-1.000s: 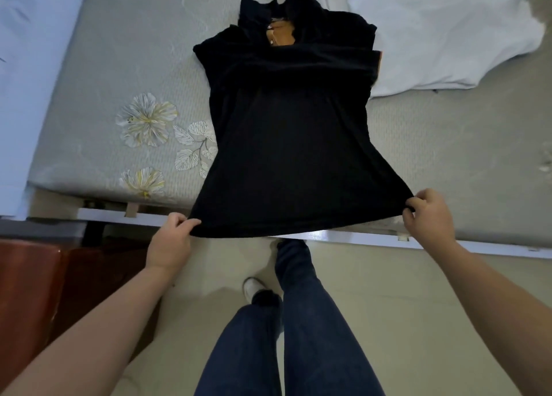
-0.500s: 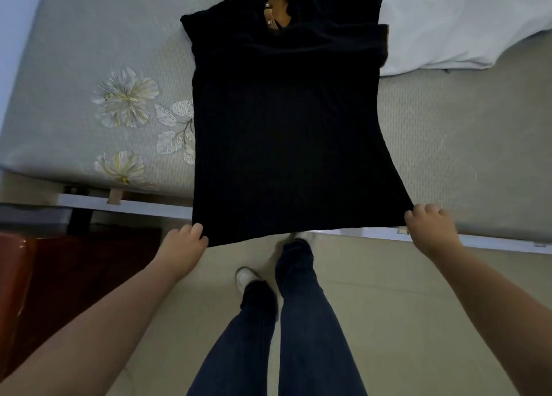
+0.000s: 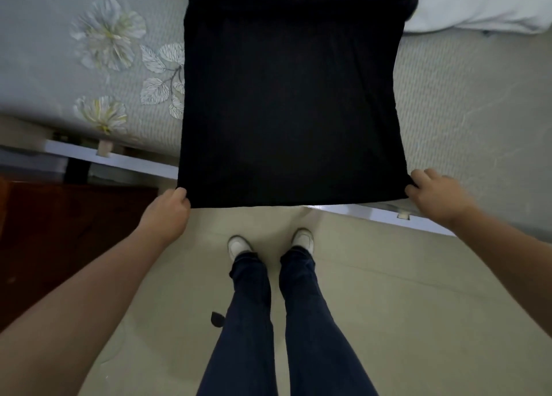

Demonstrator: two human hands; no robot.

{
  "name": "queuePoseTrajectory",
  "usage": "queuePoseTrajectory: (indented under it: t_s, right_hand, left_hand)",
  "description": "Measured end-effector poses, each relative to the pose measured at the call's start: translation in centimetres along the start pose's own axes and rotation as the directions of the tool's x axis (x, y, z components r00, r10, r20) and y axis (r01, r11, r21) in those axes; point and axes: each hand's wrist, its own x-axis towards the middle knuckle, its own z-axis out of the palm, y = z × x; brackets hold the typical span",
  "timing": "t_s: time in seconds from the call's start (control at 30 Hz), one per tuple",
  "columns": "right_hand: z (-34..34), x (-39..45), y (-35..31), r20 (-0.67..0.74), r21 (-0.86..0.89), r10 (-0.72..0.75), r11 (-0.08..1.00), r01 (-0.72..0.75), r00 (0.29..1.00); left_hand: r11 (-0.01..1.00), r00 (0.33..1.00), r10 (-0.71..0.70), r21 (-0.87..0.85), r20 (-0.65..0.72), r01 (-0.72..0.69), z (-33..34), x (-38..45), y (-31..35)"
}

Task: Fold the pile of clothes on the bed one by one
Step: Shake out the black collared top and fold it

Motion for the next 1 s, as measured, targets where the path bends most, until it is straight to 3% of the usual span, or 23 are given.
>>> queuePoseTrajectory:
  t_s: [0.03, 0.13, 0.17, 0.23, 0.33, 0.4, 0.5, 0.63, 0.73, 0.83, 0.93, 1.0]
  right_hand:
    - [0.0, 0.2, 0.1, 0.001, -0.051, 0.018, 0.999, -0.018, 1.000]
    - [0.7, 0.4, 0.0, 0.269, -0.246, 0.157, 0.965, -0.089, 0.950]
    - [0.5, 0.3, 0.1, 0.361, -0.247, 0.173, 0.965, -0.085, 0.916]
    - [-0.1, -0.1, -0.1, 0.379, -0.174, 0.160, 0.980, -0.099, 0.912]
    - [-1.0, -0.9, 0.5, 0.134, -0.097, 0.075, 0.993, -0.062, 0.988]
    - [-1.8, -1.8, 0.7, -0.024, 0.001, 0.086, 0.996, -0.086, 0.996]
    - [-4.0, -2.8, 0.7, -0.187, -0.075, 0.061, 0.994, -0.076, 0.981]
    - [-6.2, -4.3, -0.7, -0.422, -0.183, 0.115, 0.961, -0.208, 0.900]
    - [-7.3, -6.1, -2.9, -0.520, -0.044, 0.318, 0.917, -0.397, 0.793]
    - [-8.7, -7.7, -5.5, -0.476, 0.176, 0.568, 0.810, -0.560, 0.672]
    - [-9.8, -8.8, -7.2, -0.297, 0.365, 0.775, 0.632, -0.684, 0.558]
    - [-10.3, -9.3, -8.1, -0.230, 0.416, 0.823, 0.566, -0.712, 0.520]
  left_hand:
    - [1.000, 1.000, -0.030, -0.005, -0.009, 0.030, 0.0, -0.2, 0.1]
    - [0.993, 0.992, -0.114, -0.032, -0.052, 0.112, -0.4, -0.4, 0.3]
    - [0.992, 0.990, -0.122, -0.023, -0.069, 0.121, -0.5, -0.4, 0.3]
    - [0.991, 0.987, -0.135, -0.022, -0.090, 0.133, -0.8, -0.2, 0.3]
    - [0.989, 0.982, -0.150, -0.027, -0.116, 0.148, -1.9, -0.5, 0.3]
    - [0.995, 0.963, -0.089, -0.070, -0.254, 0.073, -3.2, -1.3, 0.2]
    - [0.998, 0.898, -0.008, -0.054, -0.440, -0.017, -5.1, -3.4, -0.5]
    - [0.997, 0.822, -0.073, -0.073, -0.565, 0.039, -5.7, -6.3, -2.0]
    - [0.978, 0.796, -0.172, -0.196, -0.580, 0.068, -5.6, -8.2, -2.9]
    - [0.902, 0.826, -0.337, -0.406, -0.452, 0.146, -5.0, -10.2, -3.8]
    - [0.869, 0.803, -0.373, -0.479, -0.464, 0.127, -4.9, -12.4, -4.5]
    - [0.870, 0.810, -0.372, -0.475, -0.454, 0.134, -5.5, -13.5, -5.0]
